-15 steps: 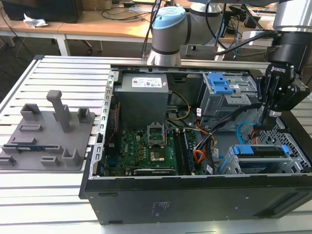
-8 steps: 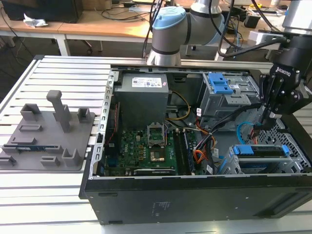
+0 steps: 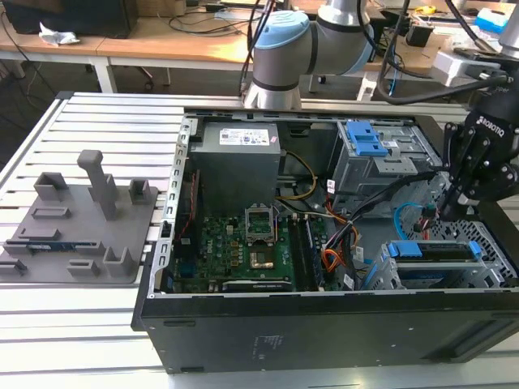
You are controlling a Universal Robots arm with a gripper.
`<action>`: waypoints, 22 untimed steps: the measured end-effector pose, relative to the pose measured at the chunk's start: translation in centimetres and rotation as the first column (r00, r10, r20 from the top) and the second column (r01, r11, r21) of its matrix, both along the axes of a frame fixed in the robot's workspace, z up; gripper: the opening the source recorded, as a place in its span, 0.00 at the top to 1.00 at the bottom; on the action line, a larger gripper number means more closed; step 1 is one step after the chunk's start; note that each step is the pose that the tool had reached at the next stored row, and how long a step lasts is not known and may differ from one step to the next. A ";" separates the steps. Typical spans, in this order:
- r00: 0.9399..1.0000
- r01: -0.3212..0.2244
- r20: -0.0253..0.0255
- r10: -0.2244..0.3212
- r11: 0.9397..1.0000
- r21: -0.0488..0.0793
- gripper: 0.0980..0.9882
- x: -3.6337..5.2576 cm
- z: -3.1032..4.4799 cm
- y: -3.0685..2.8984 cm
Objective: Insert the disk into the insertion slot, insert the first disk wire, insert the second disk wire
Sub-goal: 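Insert the first disk wire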
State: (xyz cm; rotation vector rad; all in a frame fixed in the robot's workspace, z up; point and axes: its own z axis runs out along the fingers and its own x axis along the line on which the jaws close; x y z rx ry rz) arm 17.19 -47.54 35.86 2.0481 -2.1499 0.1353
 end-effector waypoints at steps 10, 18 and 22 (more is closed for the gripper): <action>1.000 0.000 -0.002 0.000 0.996 0.092 0.93 0.06 0.50 -2.38; 0.998 0.003 -0.057 0.003 0.996 0.093 0.93 0.76 0.51 -2.44; 0.998 -0.007 -0.057 0.013 0.996 0.093 0.93 0.77 0.50 -2.46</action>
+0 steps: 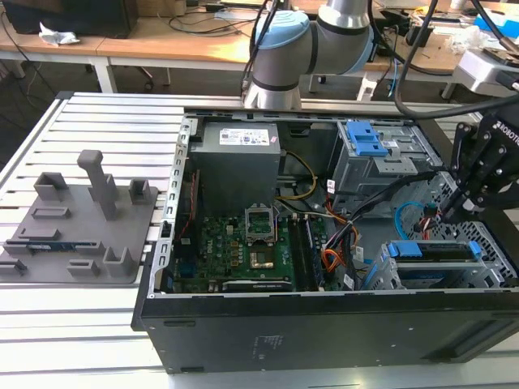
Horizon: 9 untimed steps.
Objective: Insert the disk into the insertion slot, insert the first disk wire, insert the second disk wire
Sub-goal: 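Insert the first disk wire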
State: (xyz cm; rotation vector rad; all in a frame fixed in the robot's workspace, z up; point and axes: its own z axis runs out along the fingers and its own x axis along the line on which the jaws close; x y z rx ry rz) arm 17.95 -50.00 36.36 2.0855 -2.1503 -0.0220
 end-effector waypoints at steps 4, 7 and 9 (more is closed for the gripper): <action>0.999 -0.038 0.003 0.038 0.999 -0.003 0.93 -0.02 -0.04 -0.08; 0.999 -0.049 0.017 0.049 0.999 -0.004 0.93 -0.10 -0.11 -0.40; 0.999 -0.049 0.018 0.049 0.999 -0.004 0.93 -0.09 -0.10 -0.40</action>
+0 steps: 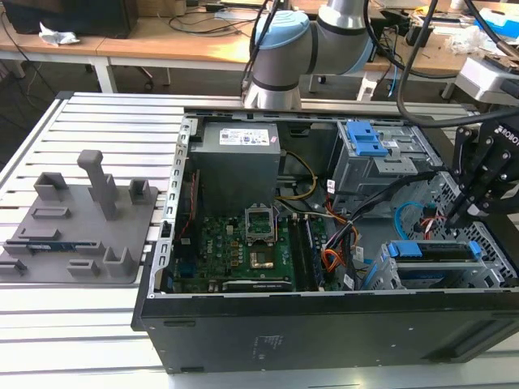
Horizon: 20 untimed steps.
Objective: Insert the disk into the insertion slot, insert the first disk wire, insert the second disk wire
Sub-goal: 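Insert the first disk wire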
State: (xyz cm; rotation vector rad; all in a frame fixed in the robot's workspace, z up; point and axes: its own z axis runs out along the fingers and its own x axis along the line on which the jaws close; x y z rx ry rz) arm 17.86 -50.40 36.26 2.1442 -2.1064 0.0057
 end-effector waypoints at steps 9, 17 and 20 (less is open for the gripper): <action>1.000 0.000 0.011 0.000 1.000 0.018 0.93 -0.05 -0.02 -0.26; 1.000 0.001 0.011 -0.001 1.000 0.018 0.93 -0.04 -0.07 -0.67; 1.000 0.004 0.011 -0.005 1.000 0.018 0.93 -0.04 -0.10 -0.77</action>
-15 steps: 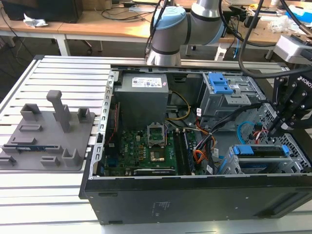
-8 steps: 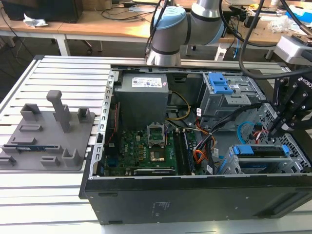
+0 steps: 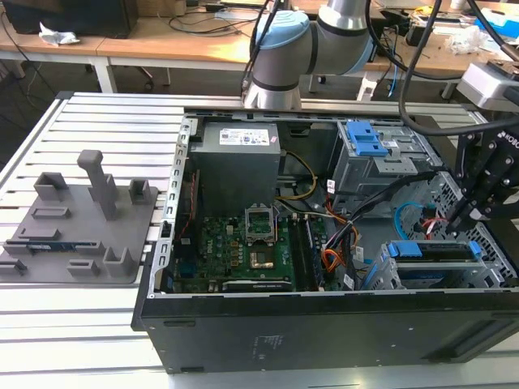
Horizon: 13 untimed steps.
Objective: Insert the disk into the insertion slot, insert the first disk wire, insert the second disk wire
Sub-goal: 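Insert the first disk wire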
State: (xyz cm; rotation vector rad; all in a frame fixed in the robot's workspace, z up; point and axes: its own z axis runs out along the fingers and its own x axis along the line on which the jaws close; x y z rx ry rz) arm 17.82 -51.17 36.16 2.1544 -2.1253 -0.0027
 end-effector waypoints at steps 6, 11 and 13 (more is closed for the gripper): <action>1.000 0.020 0.003 -0.020 1.000 0.000 0.93 0.00 -0.25 -0.08; 0.999 0.039 0.007 -0.039 0.999 0.000 0.93 -0.02 -0.44 -0.13; 0.999 0.039 0.007 -0.039 0.999 0.000 0.93 -0.03 -0.61 -0.17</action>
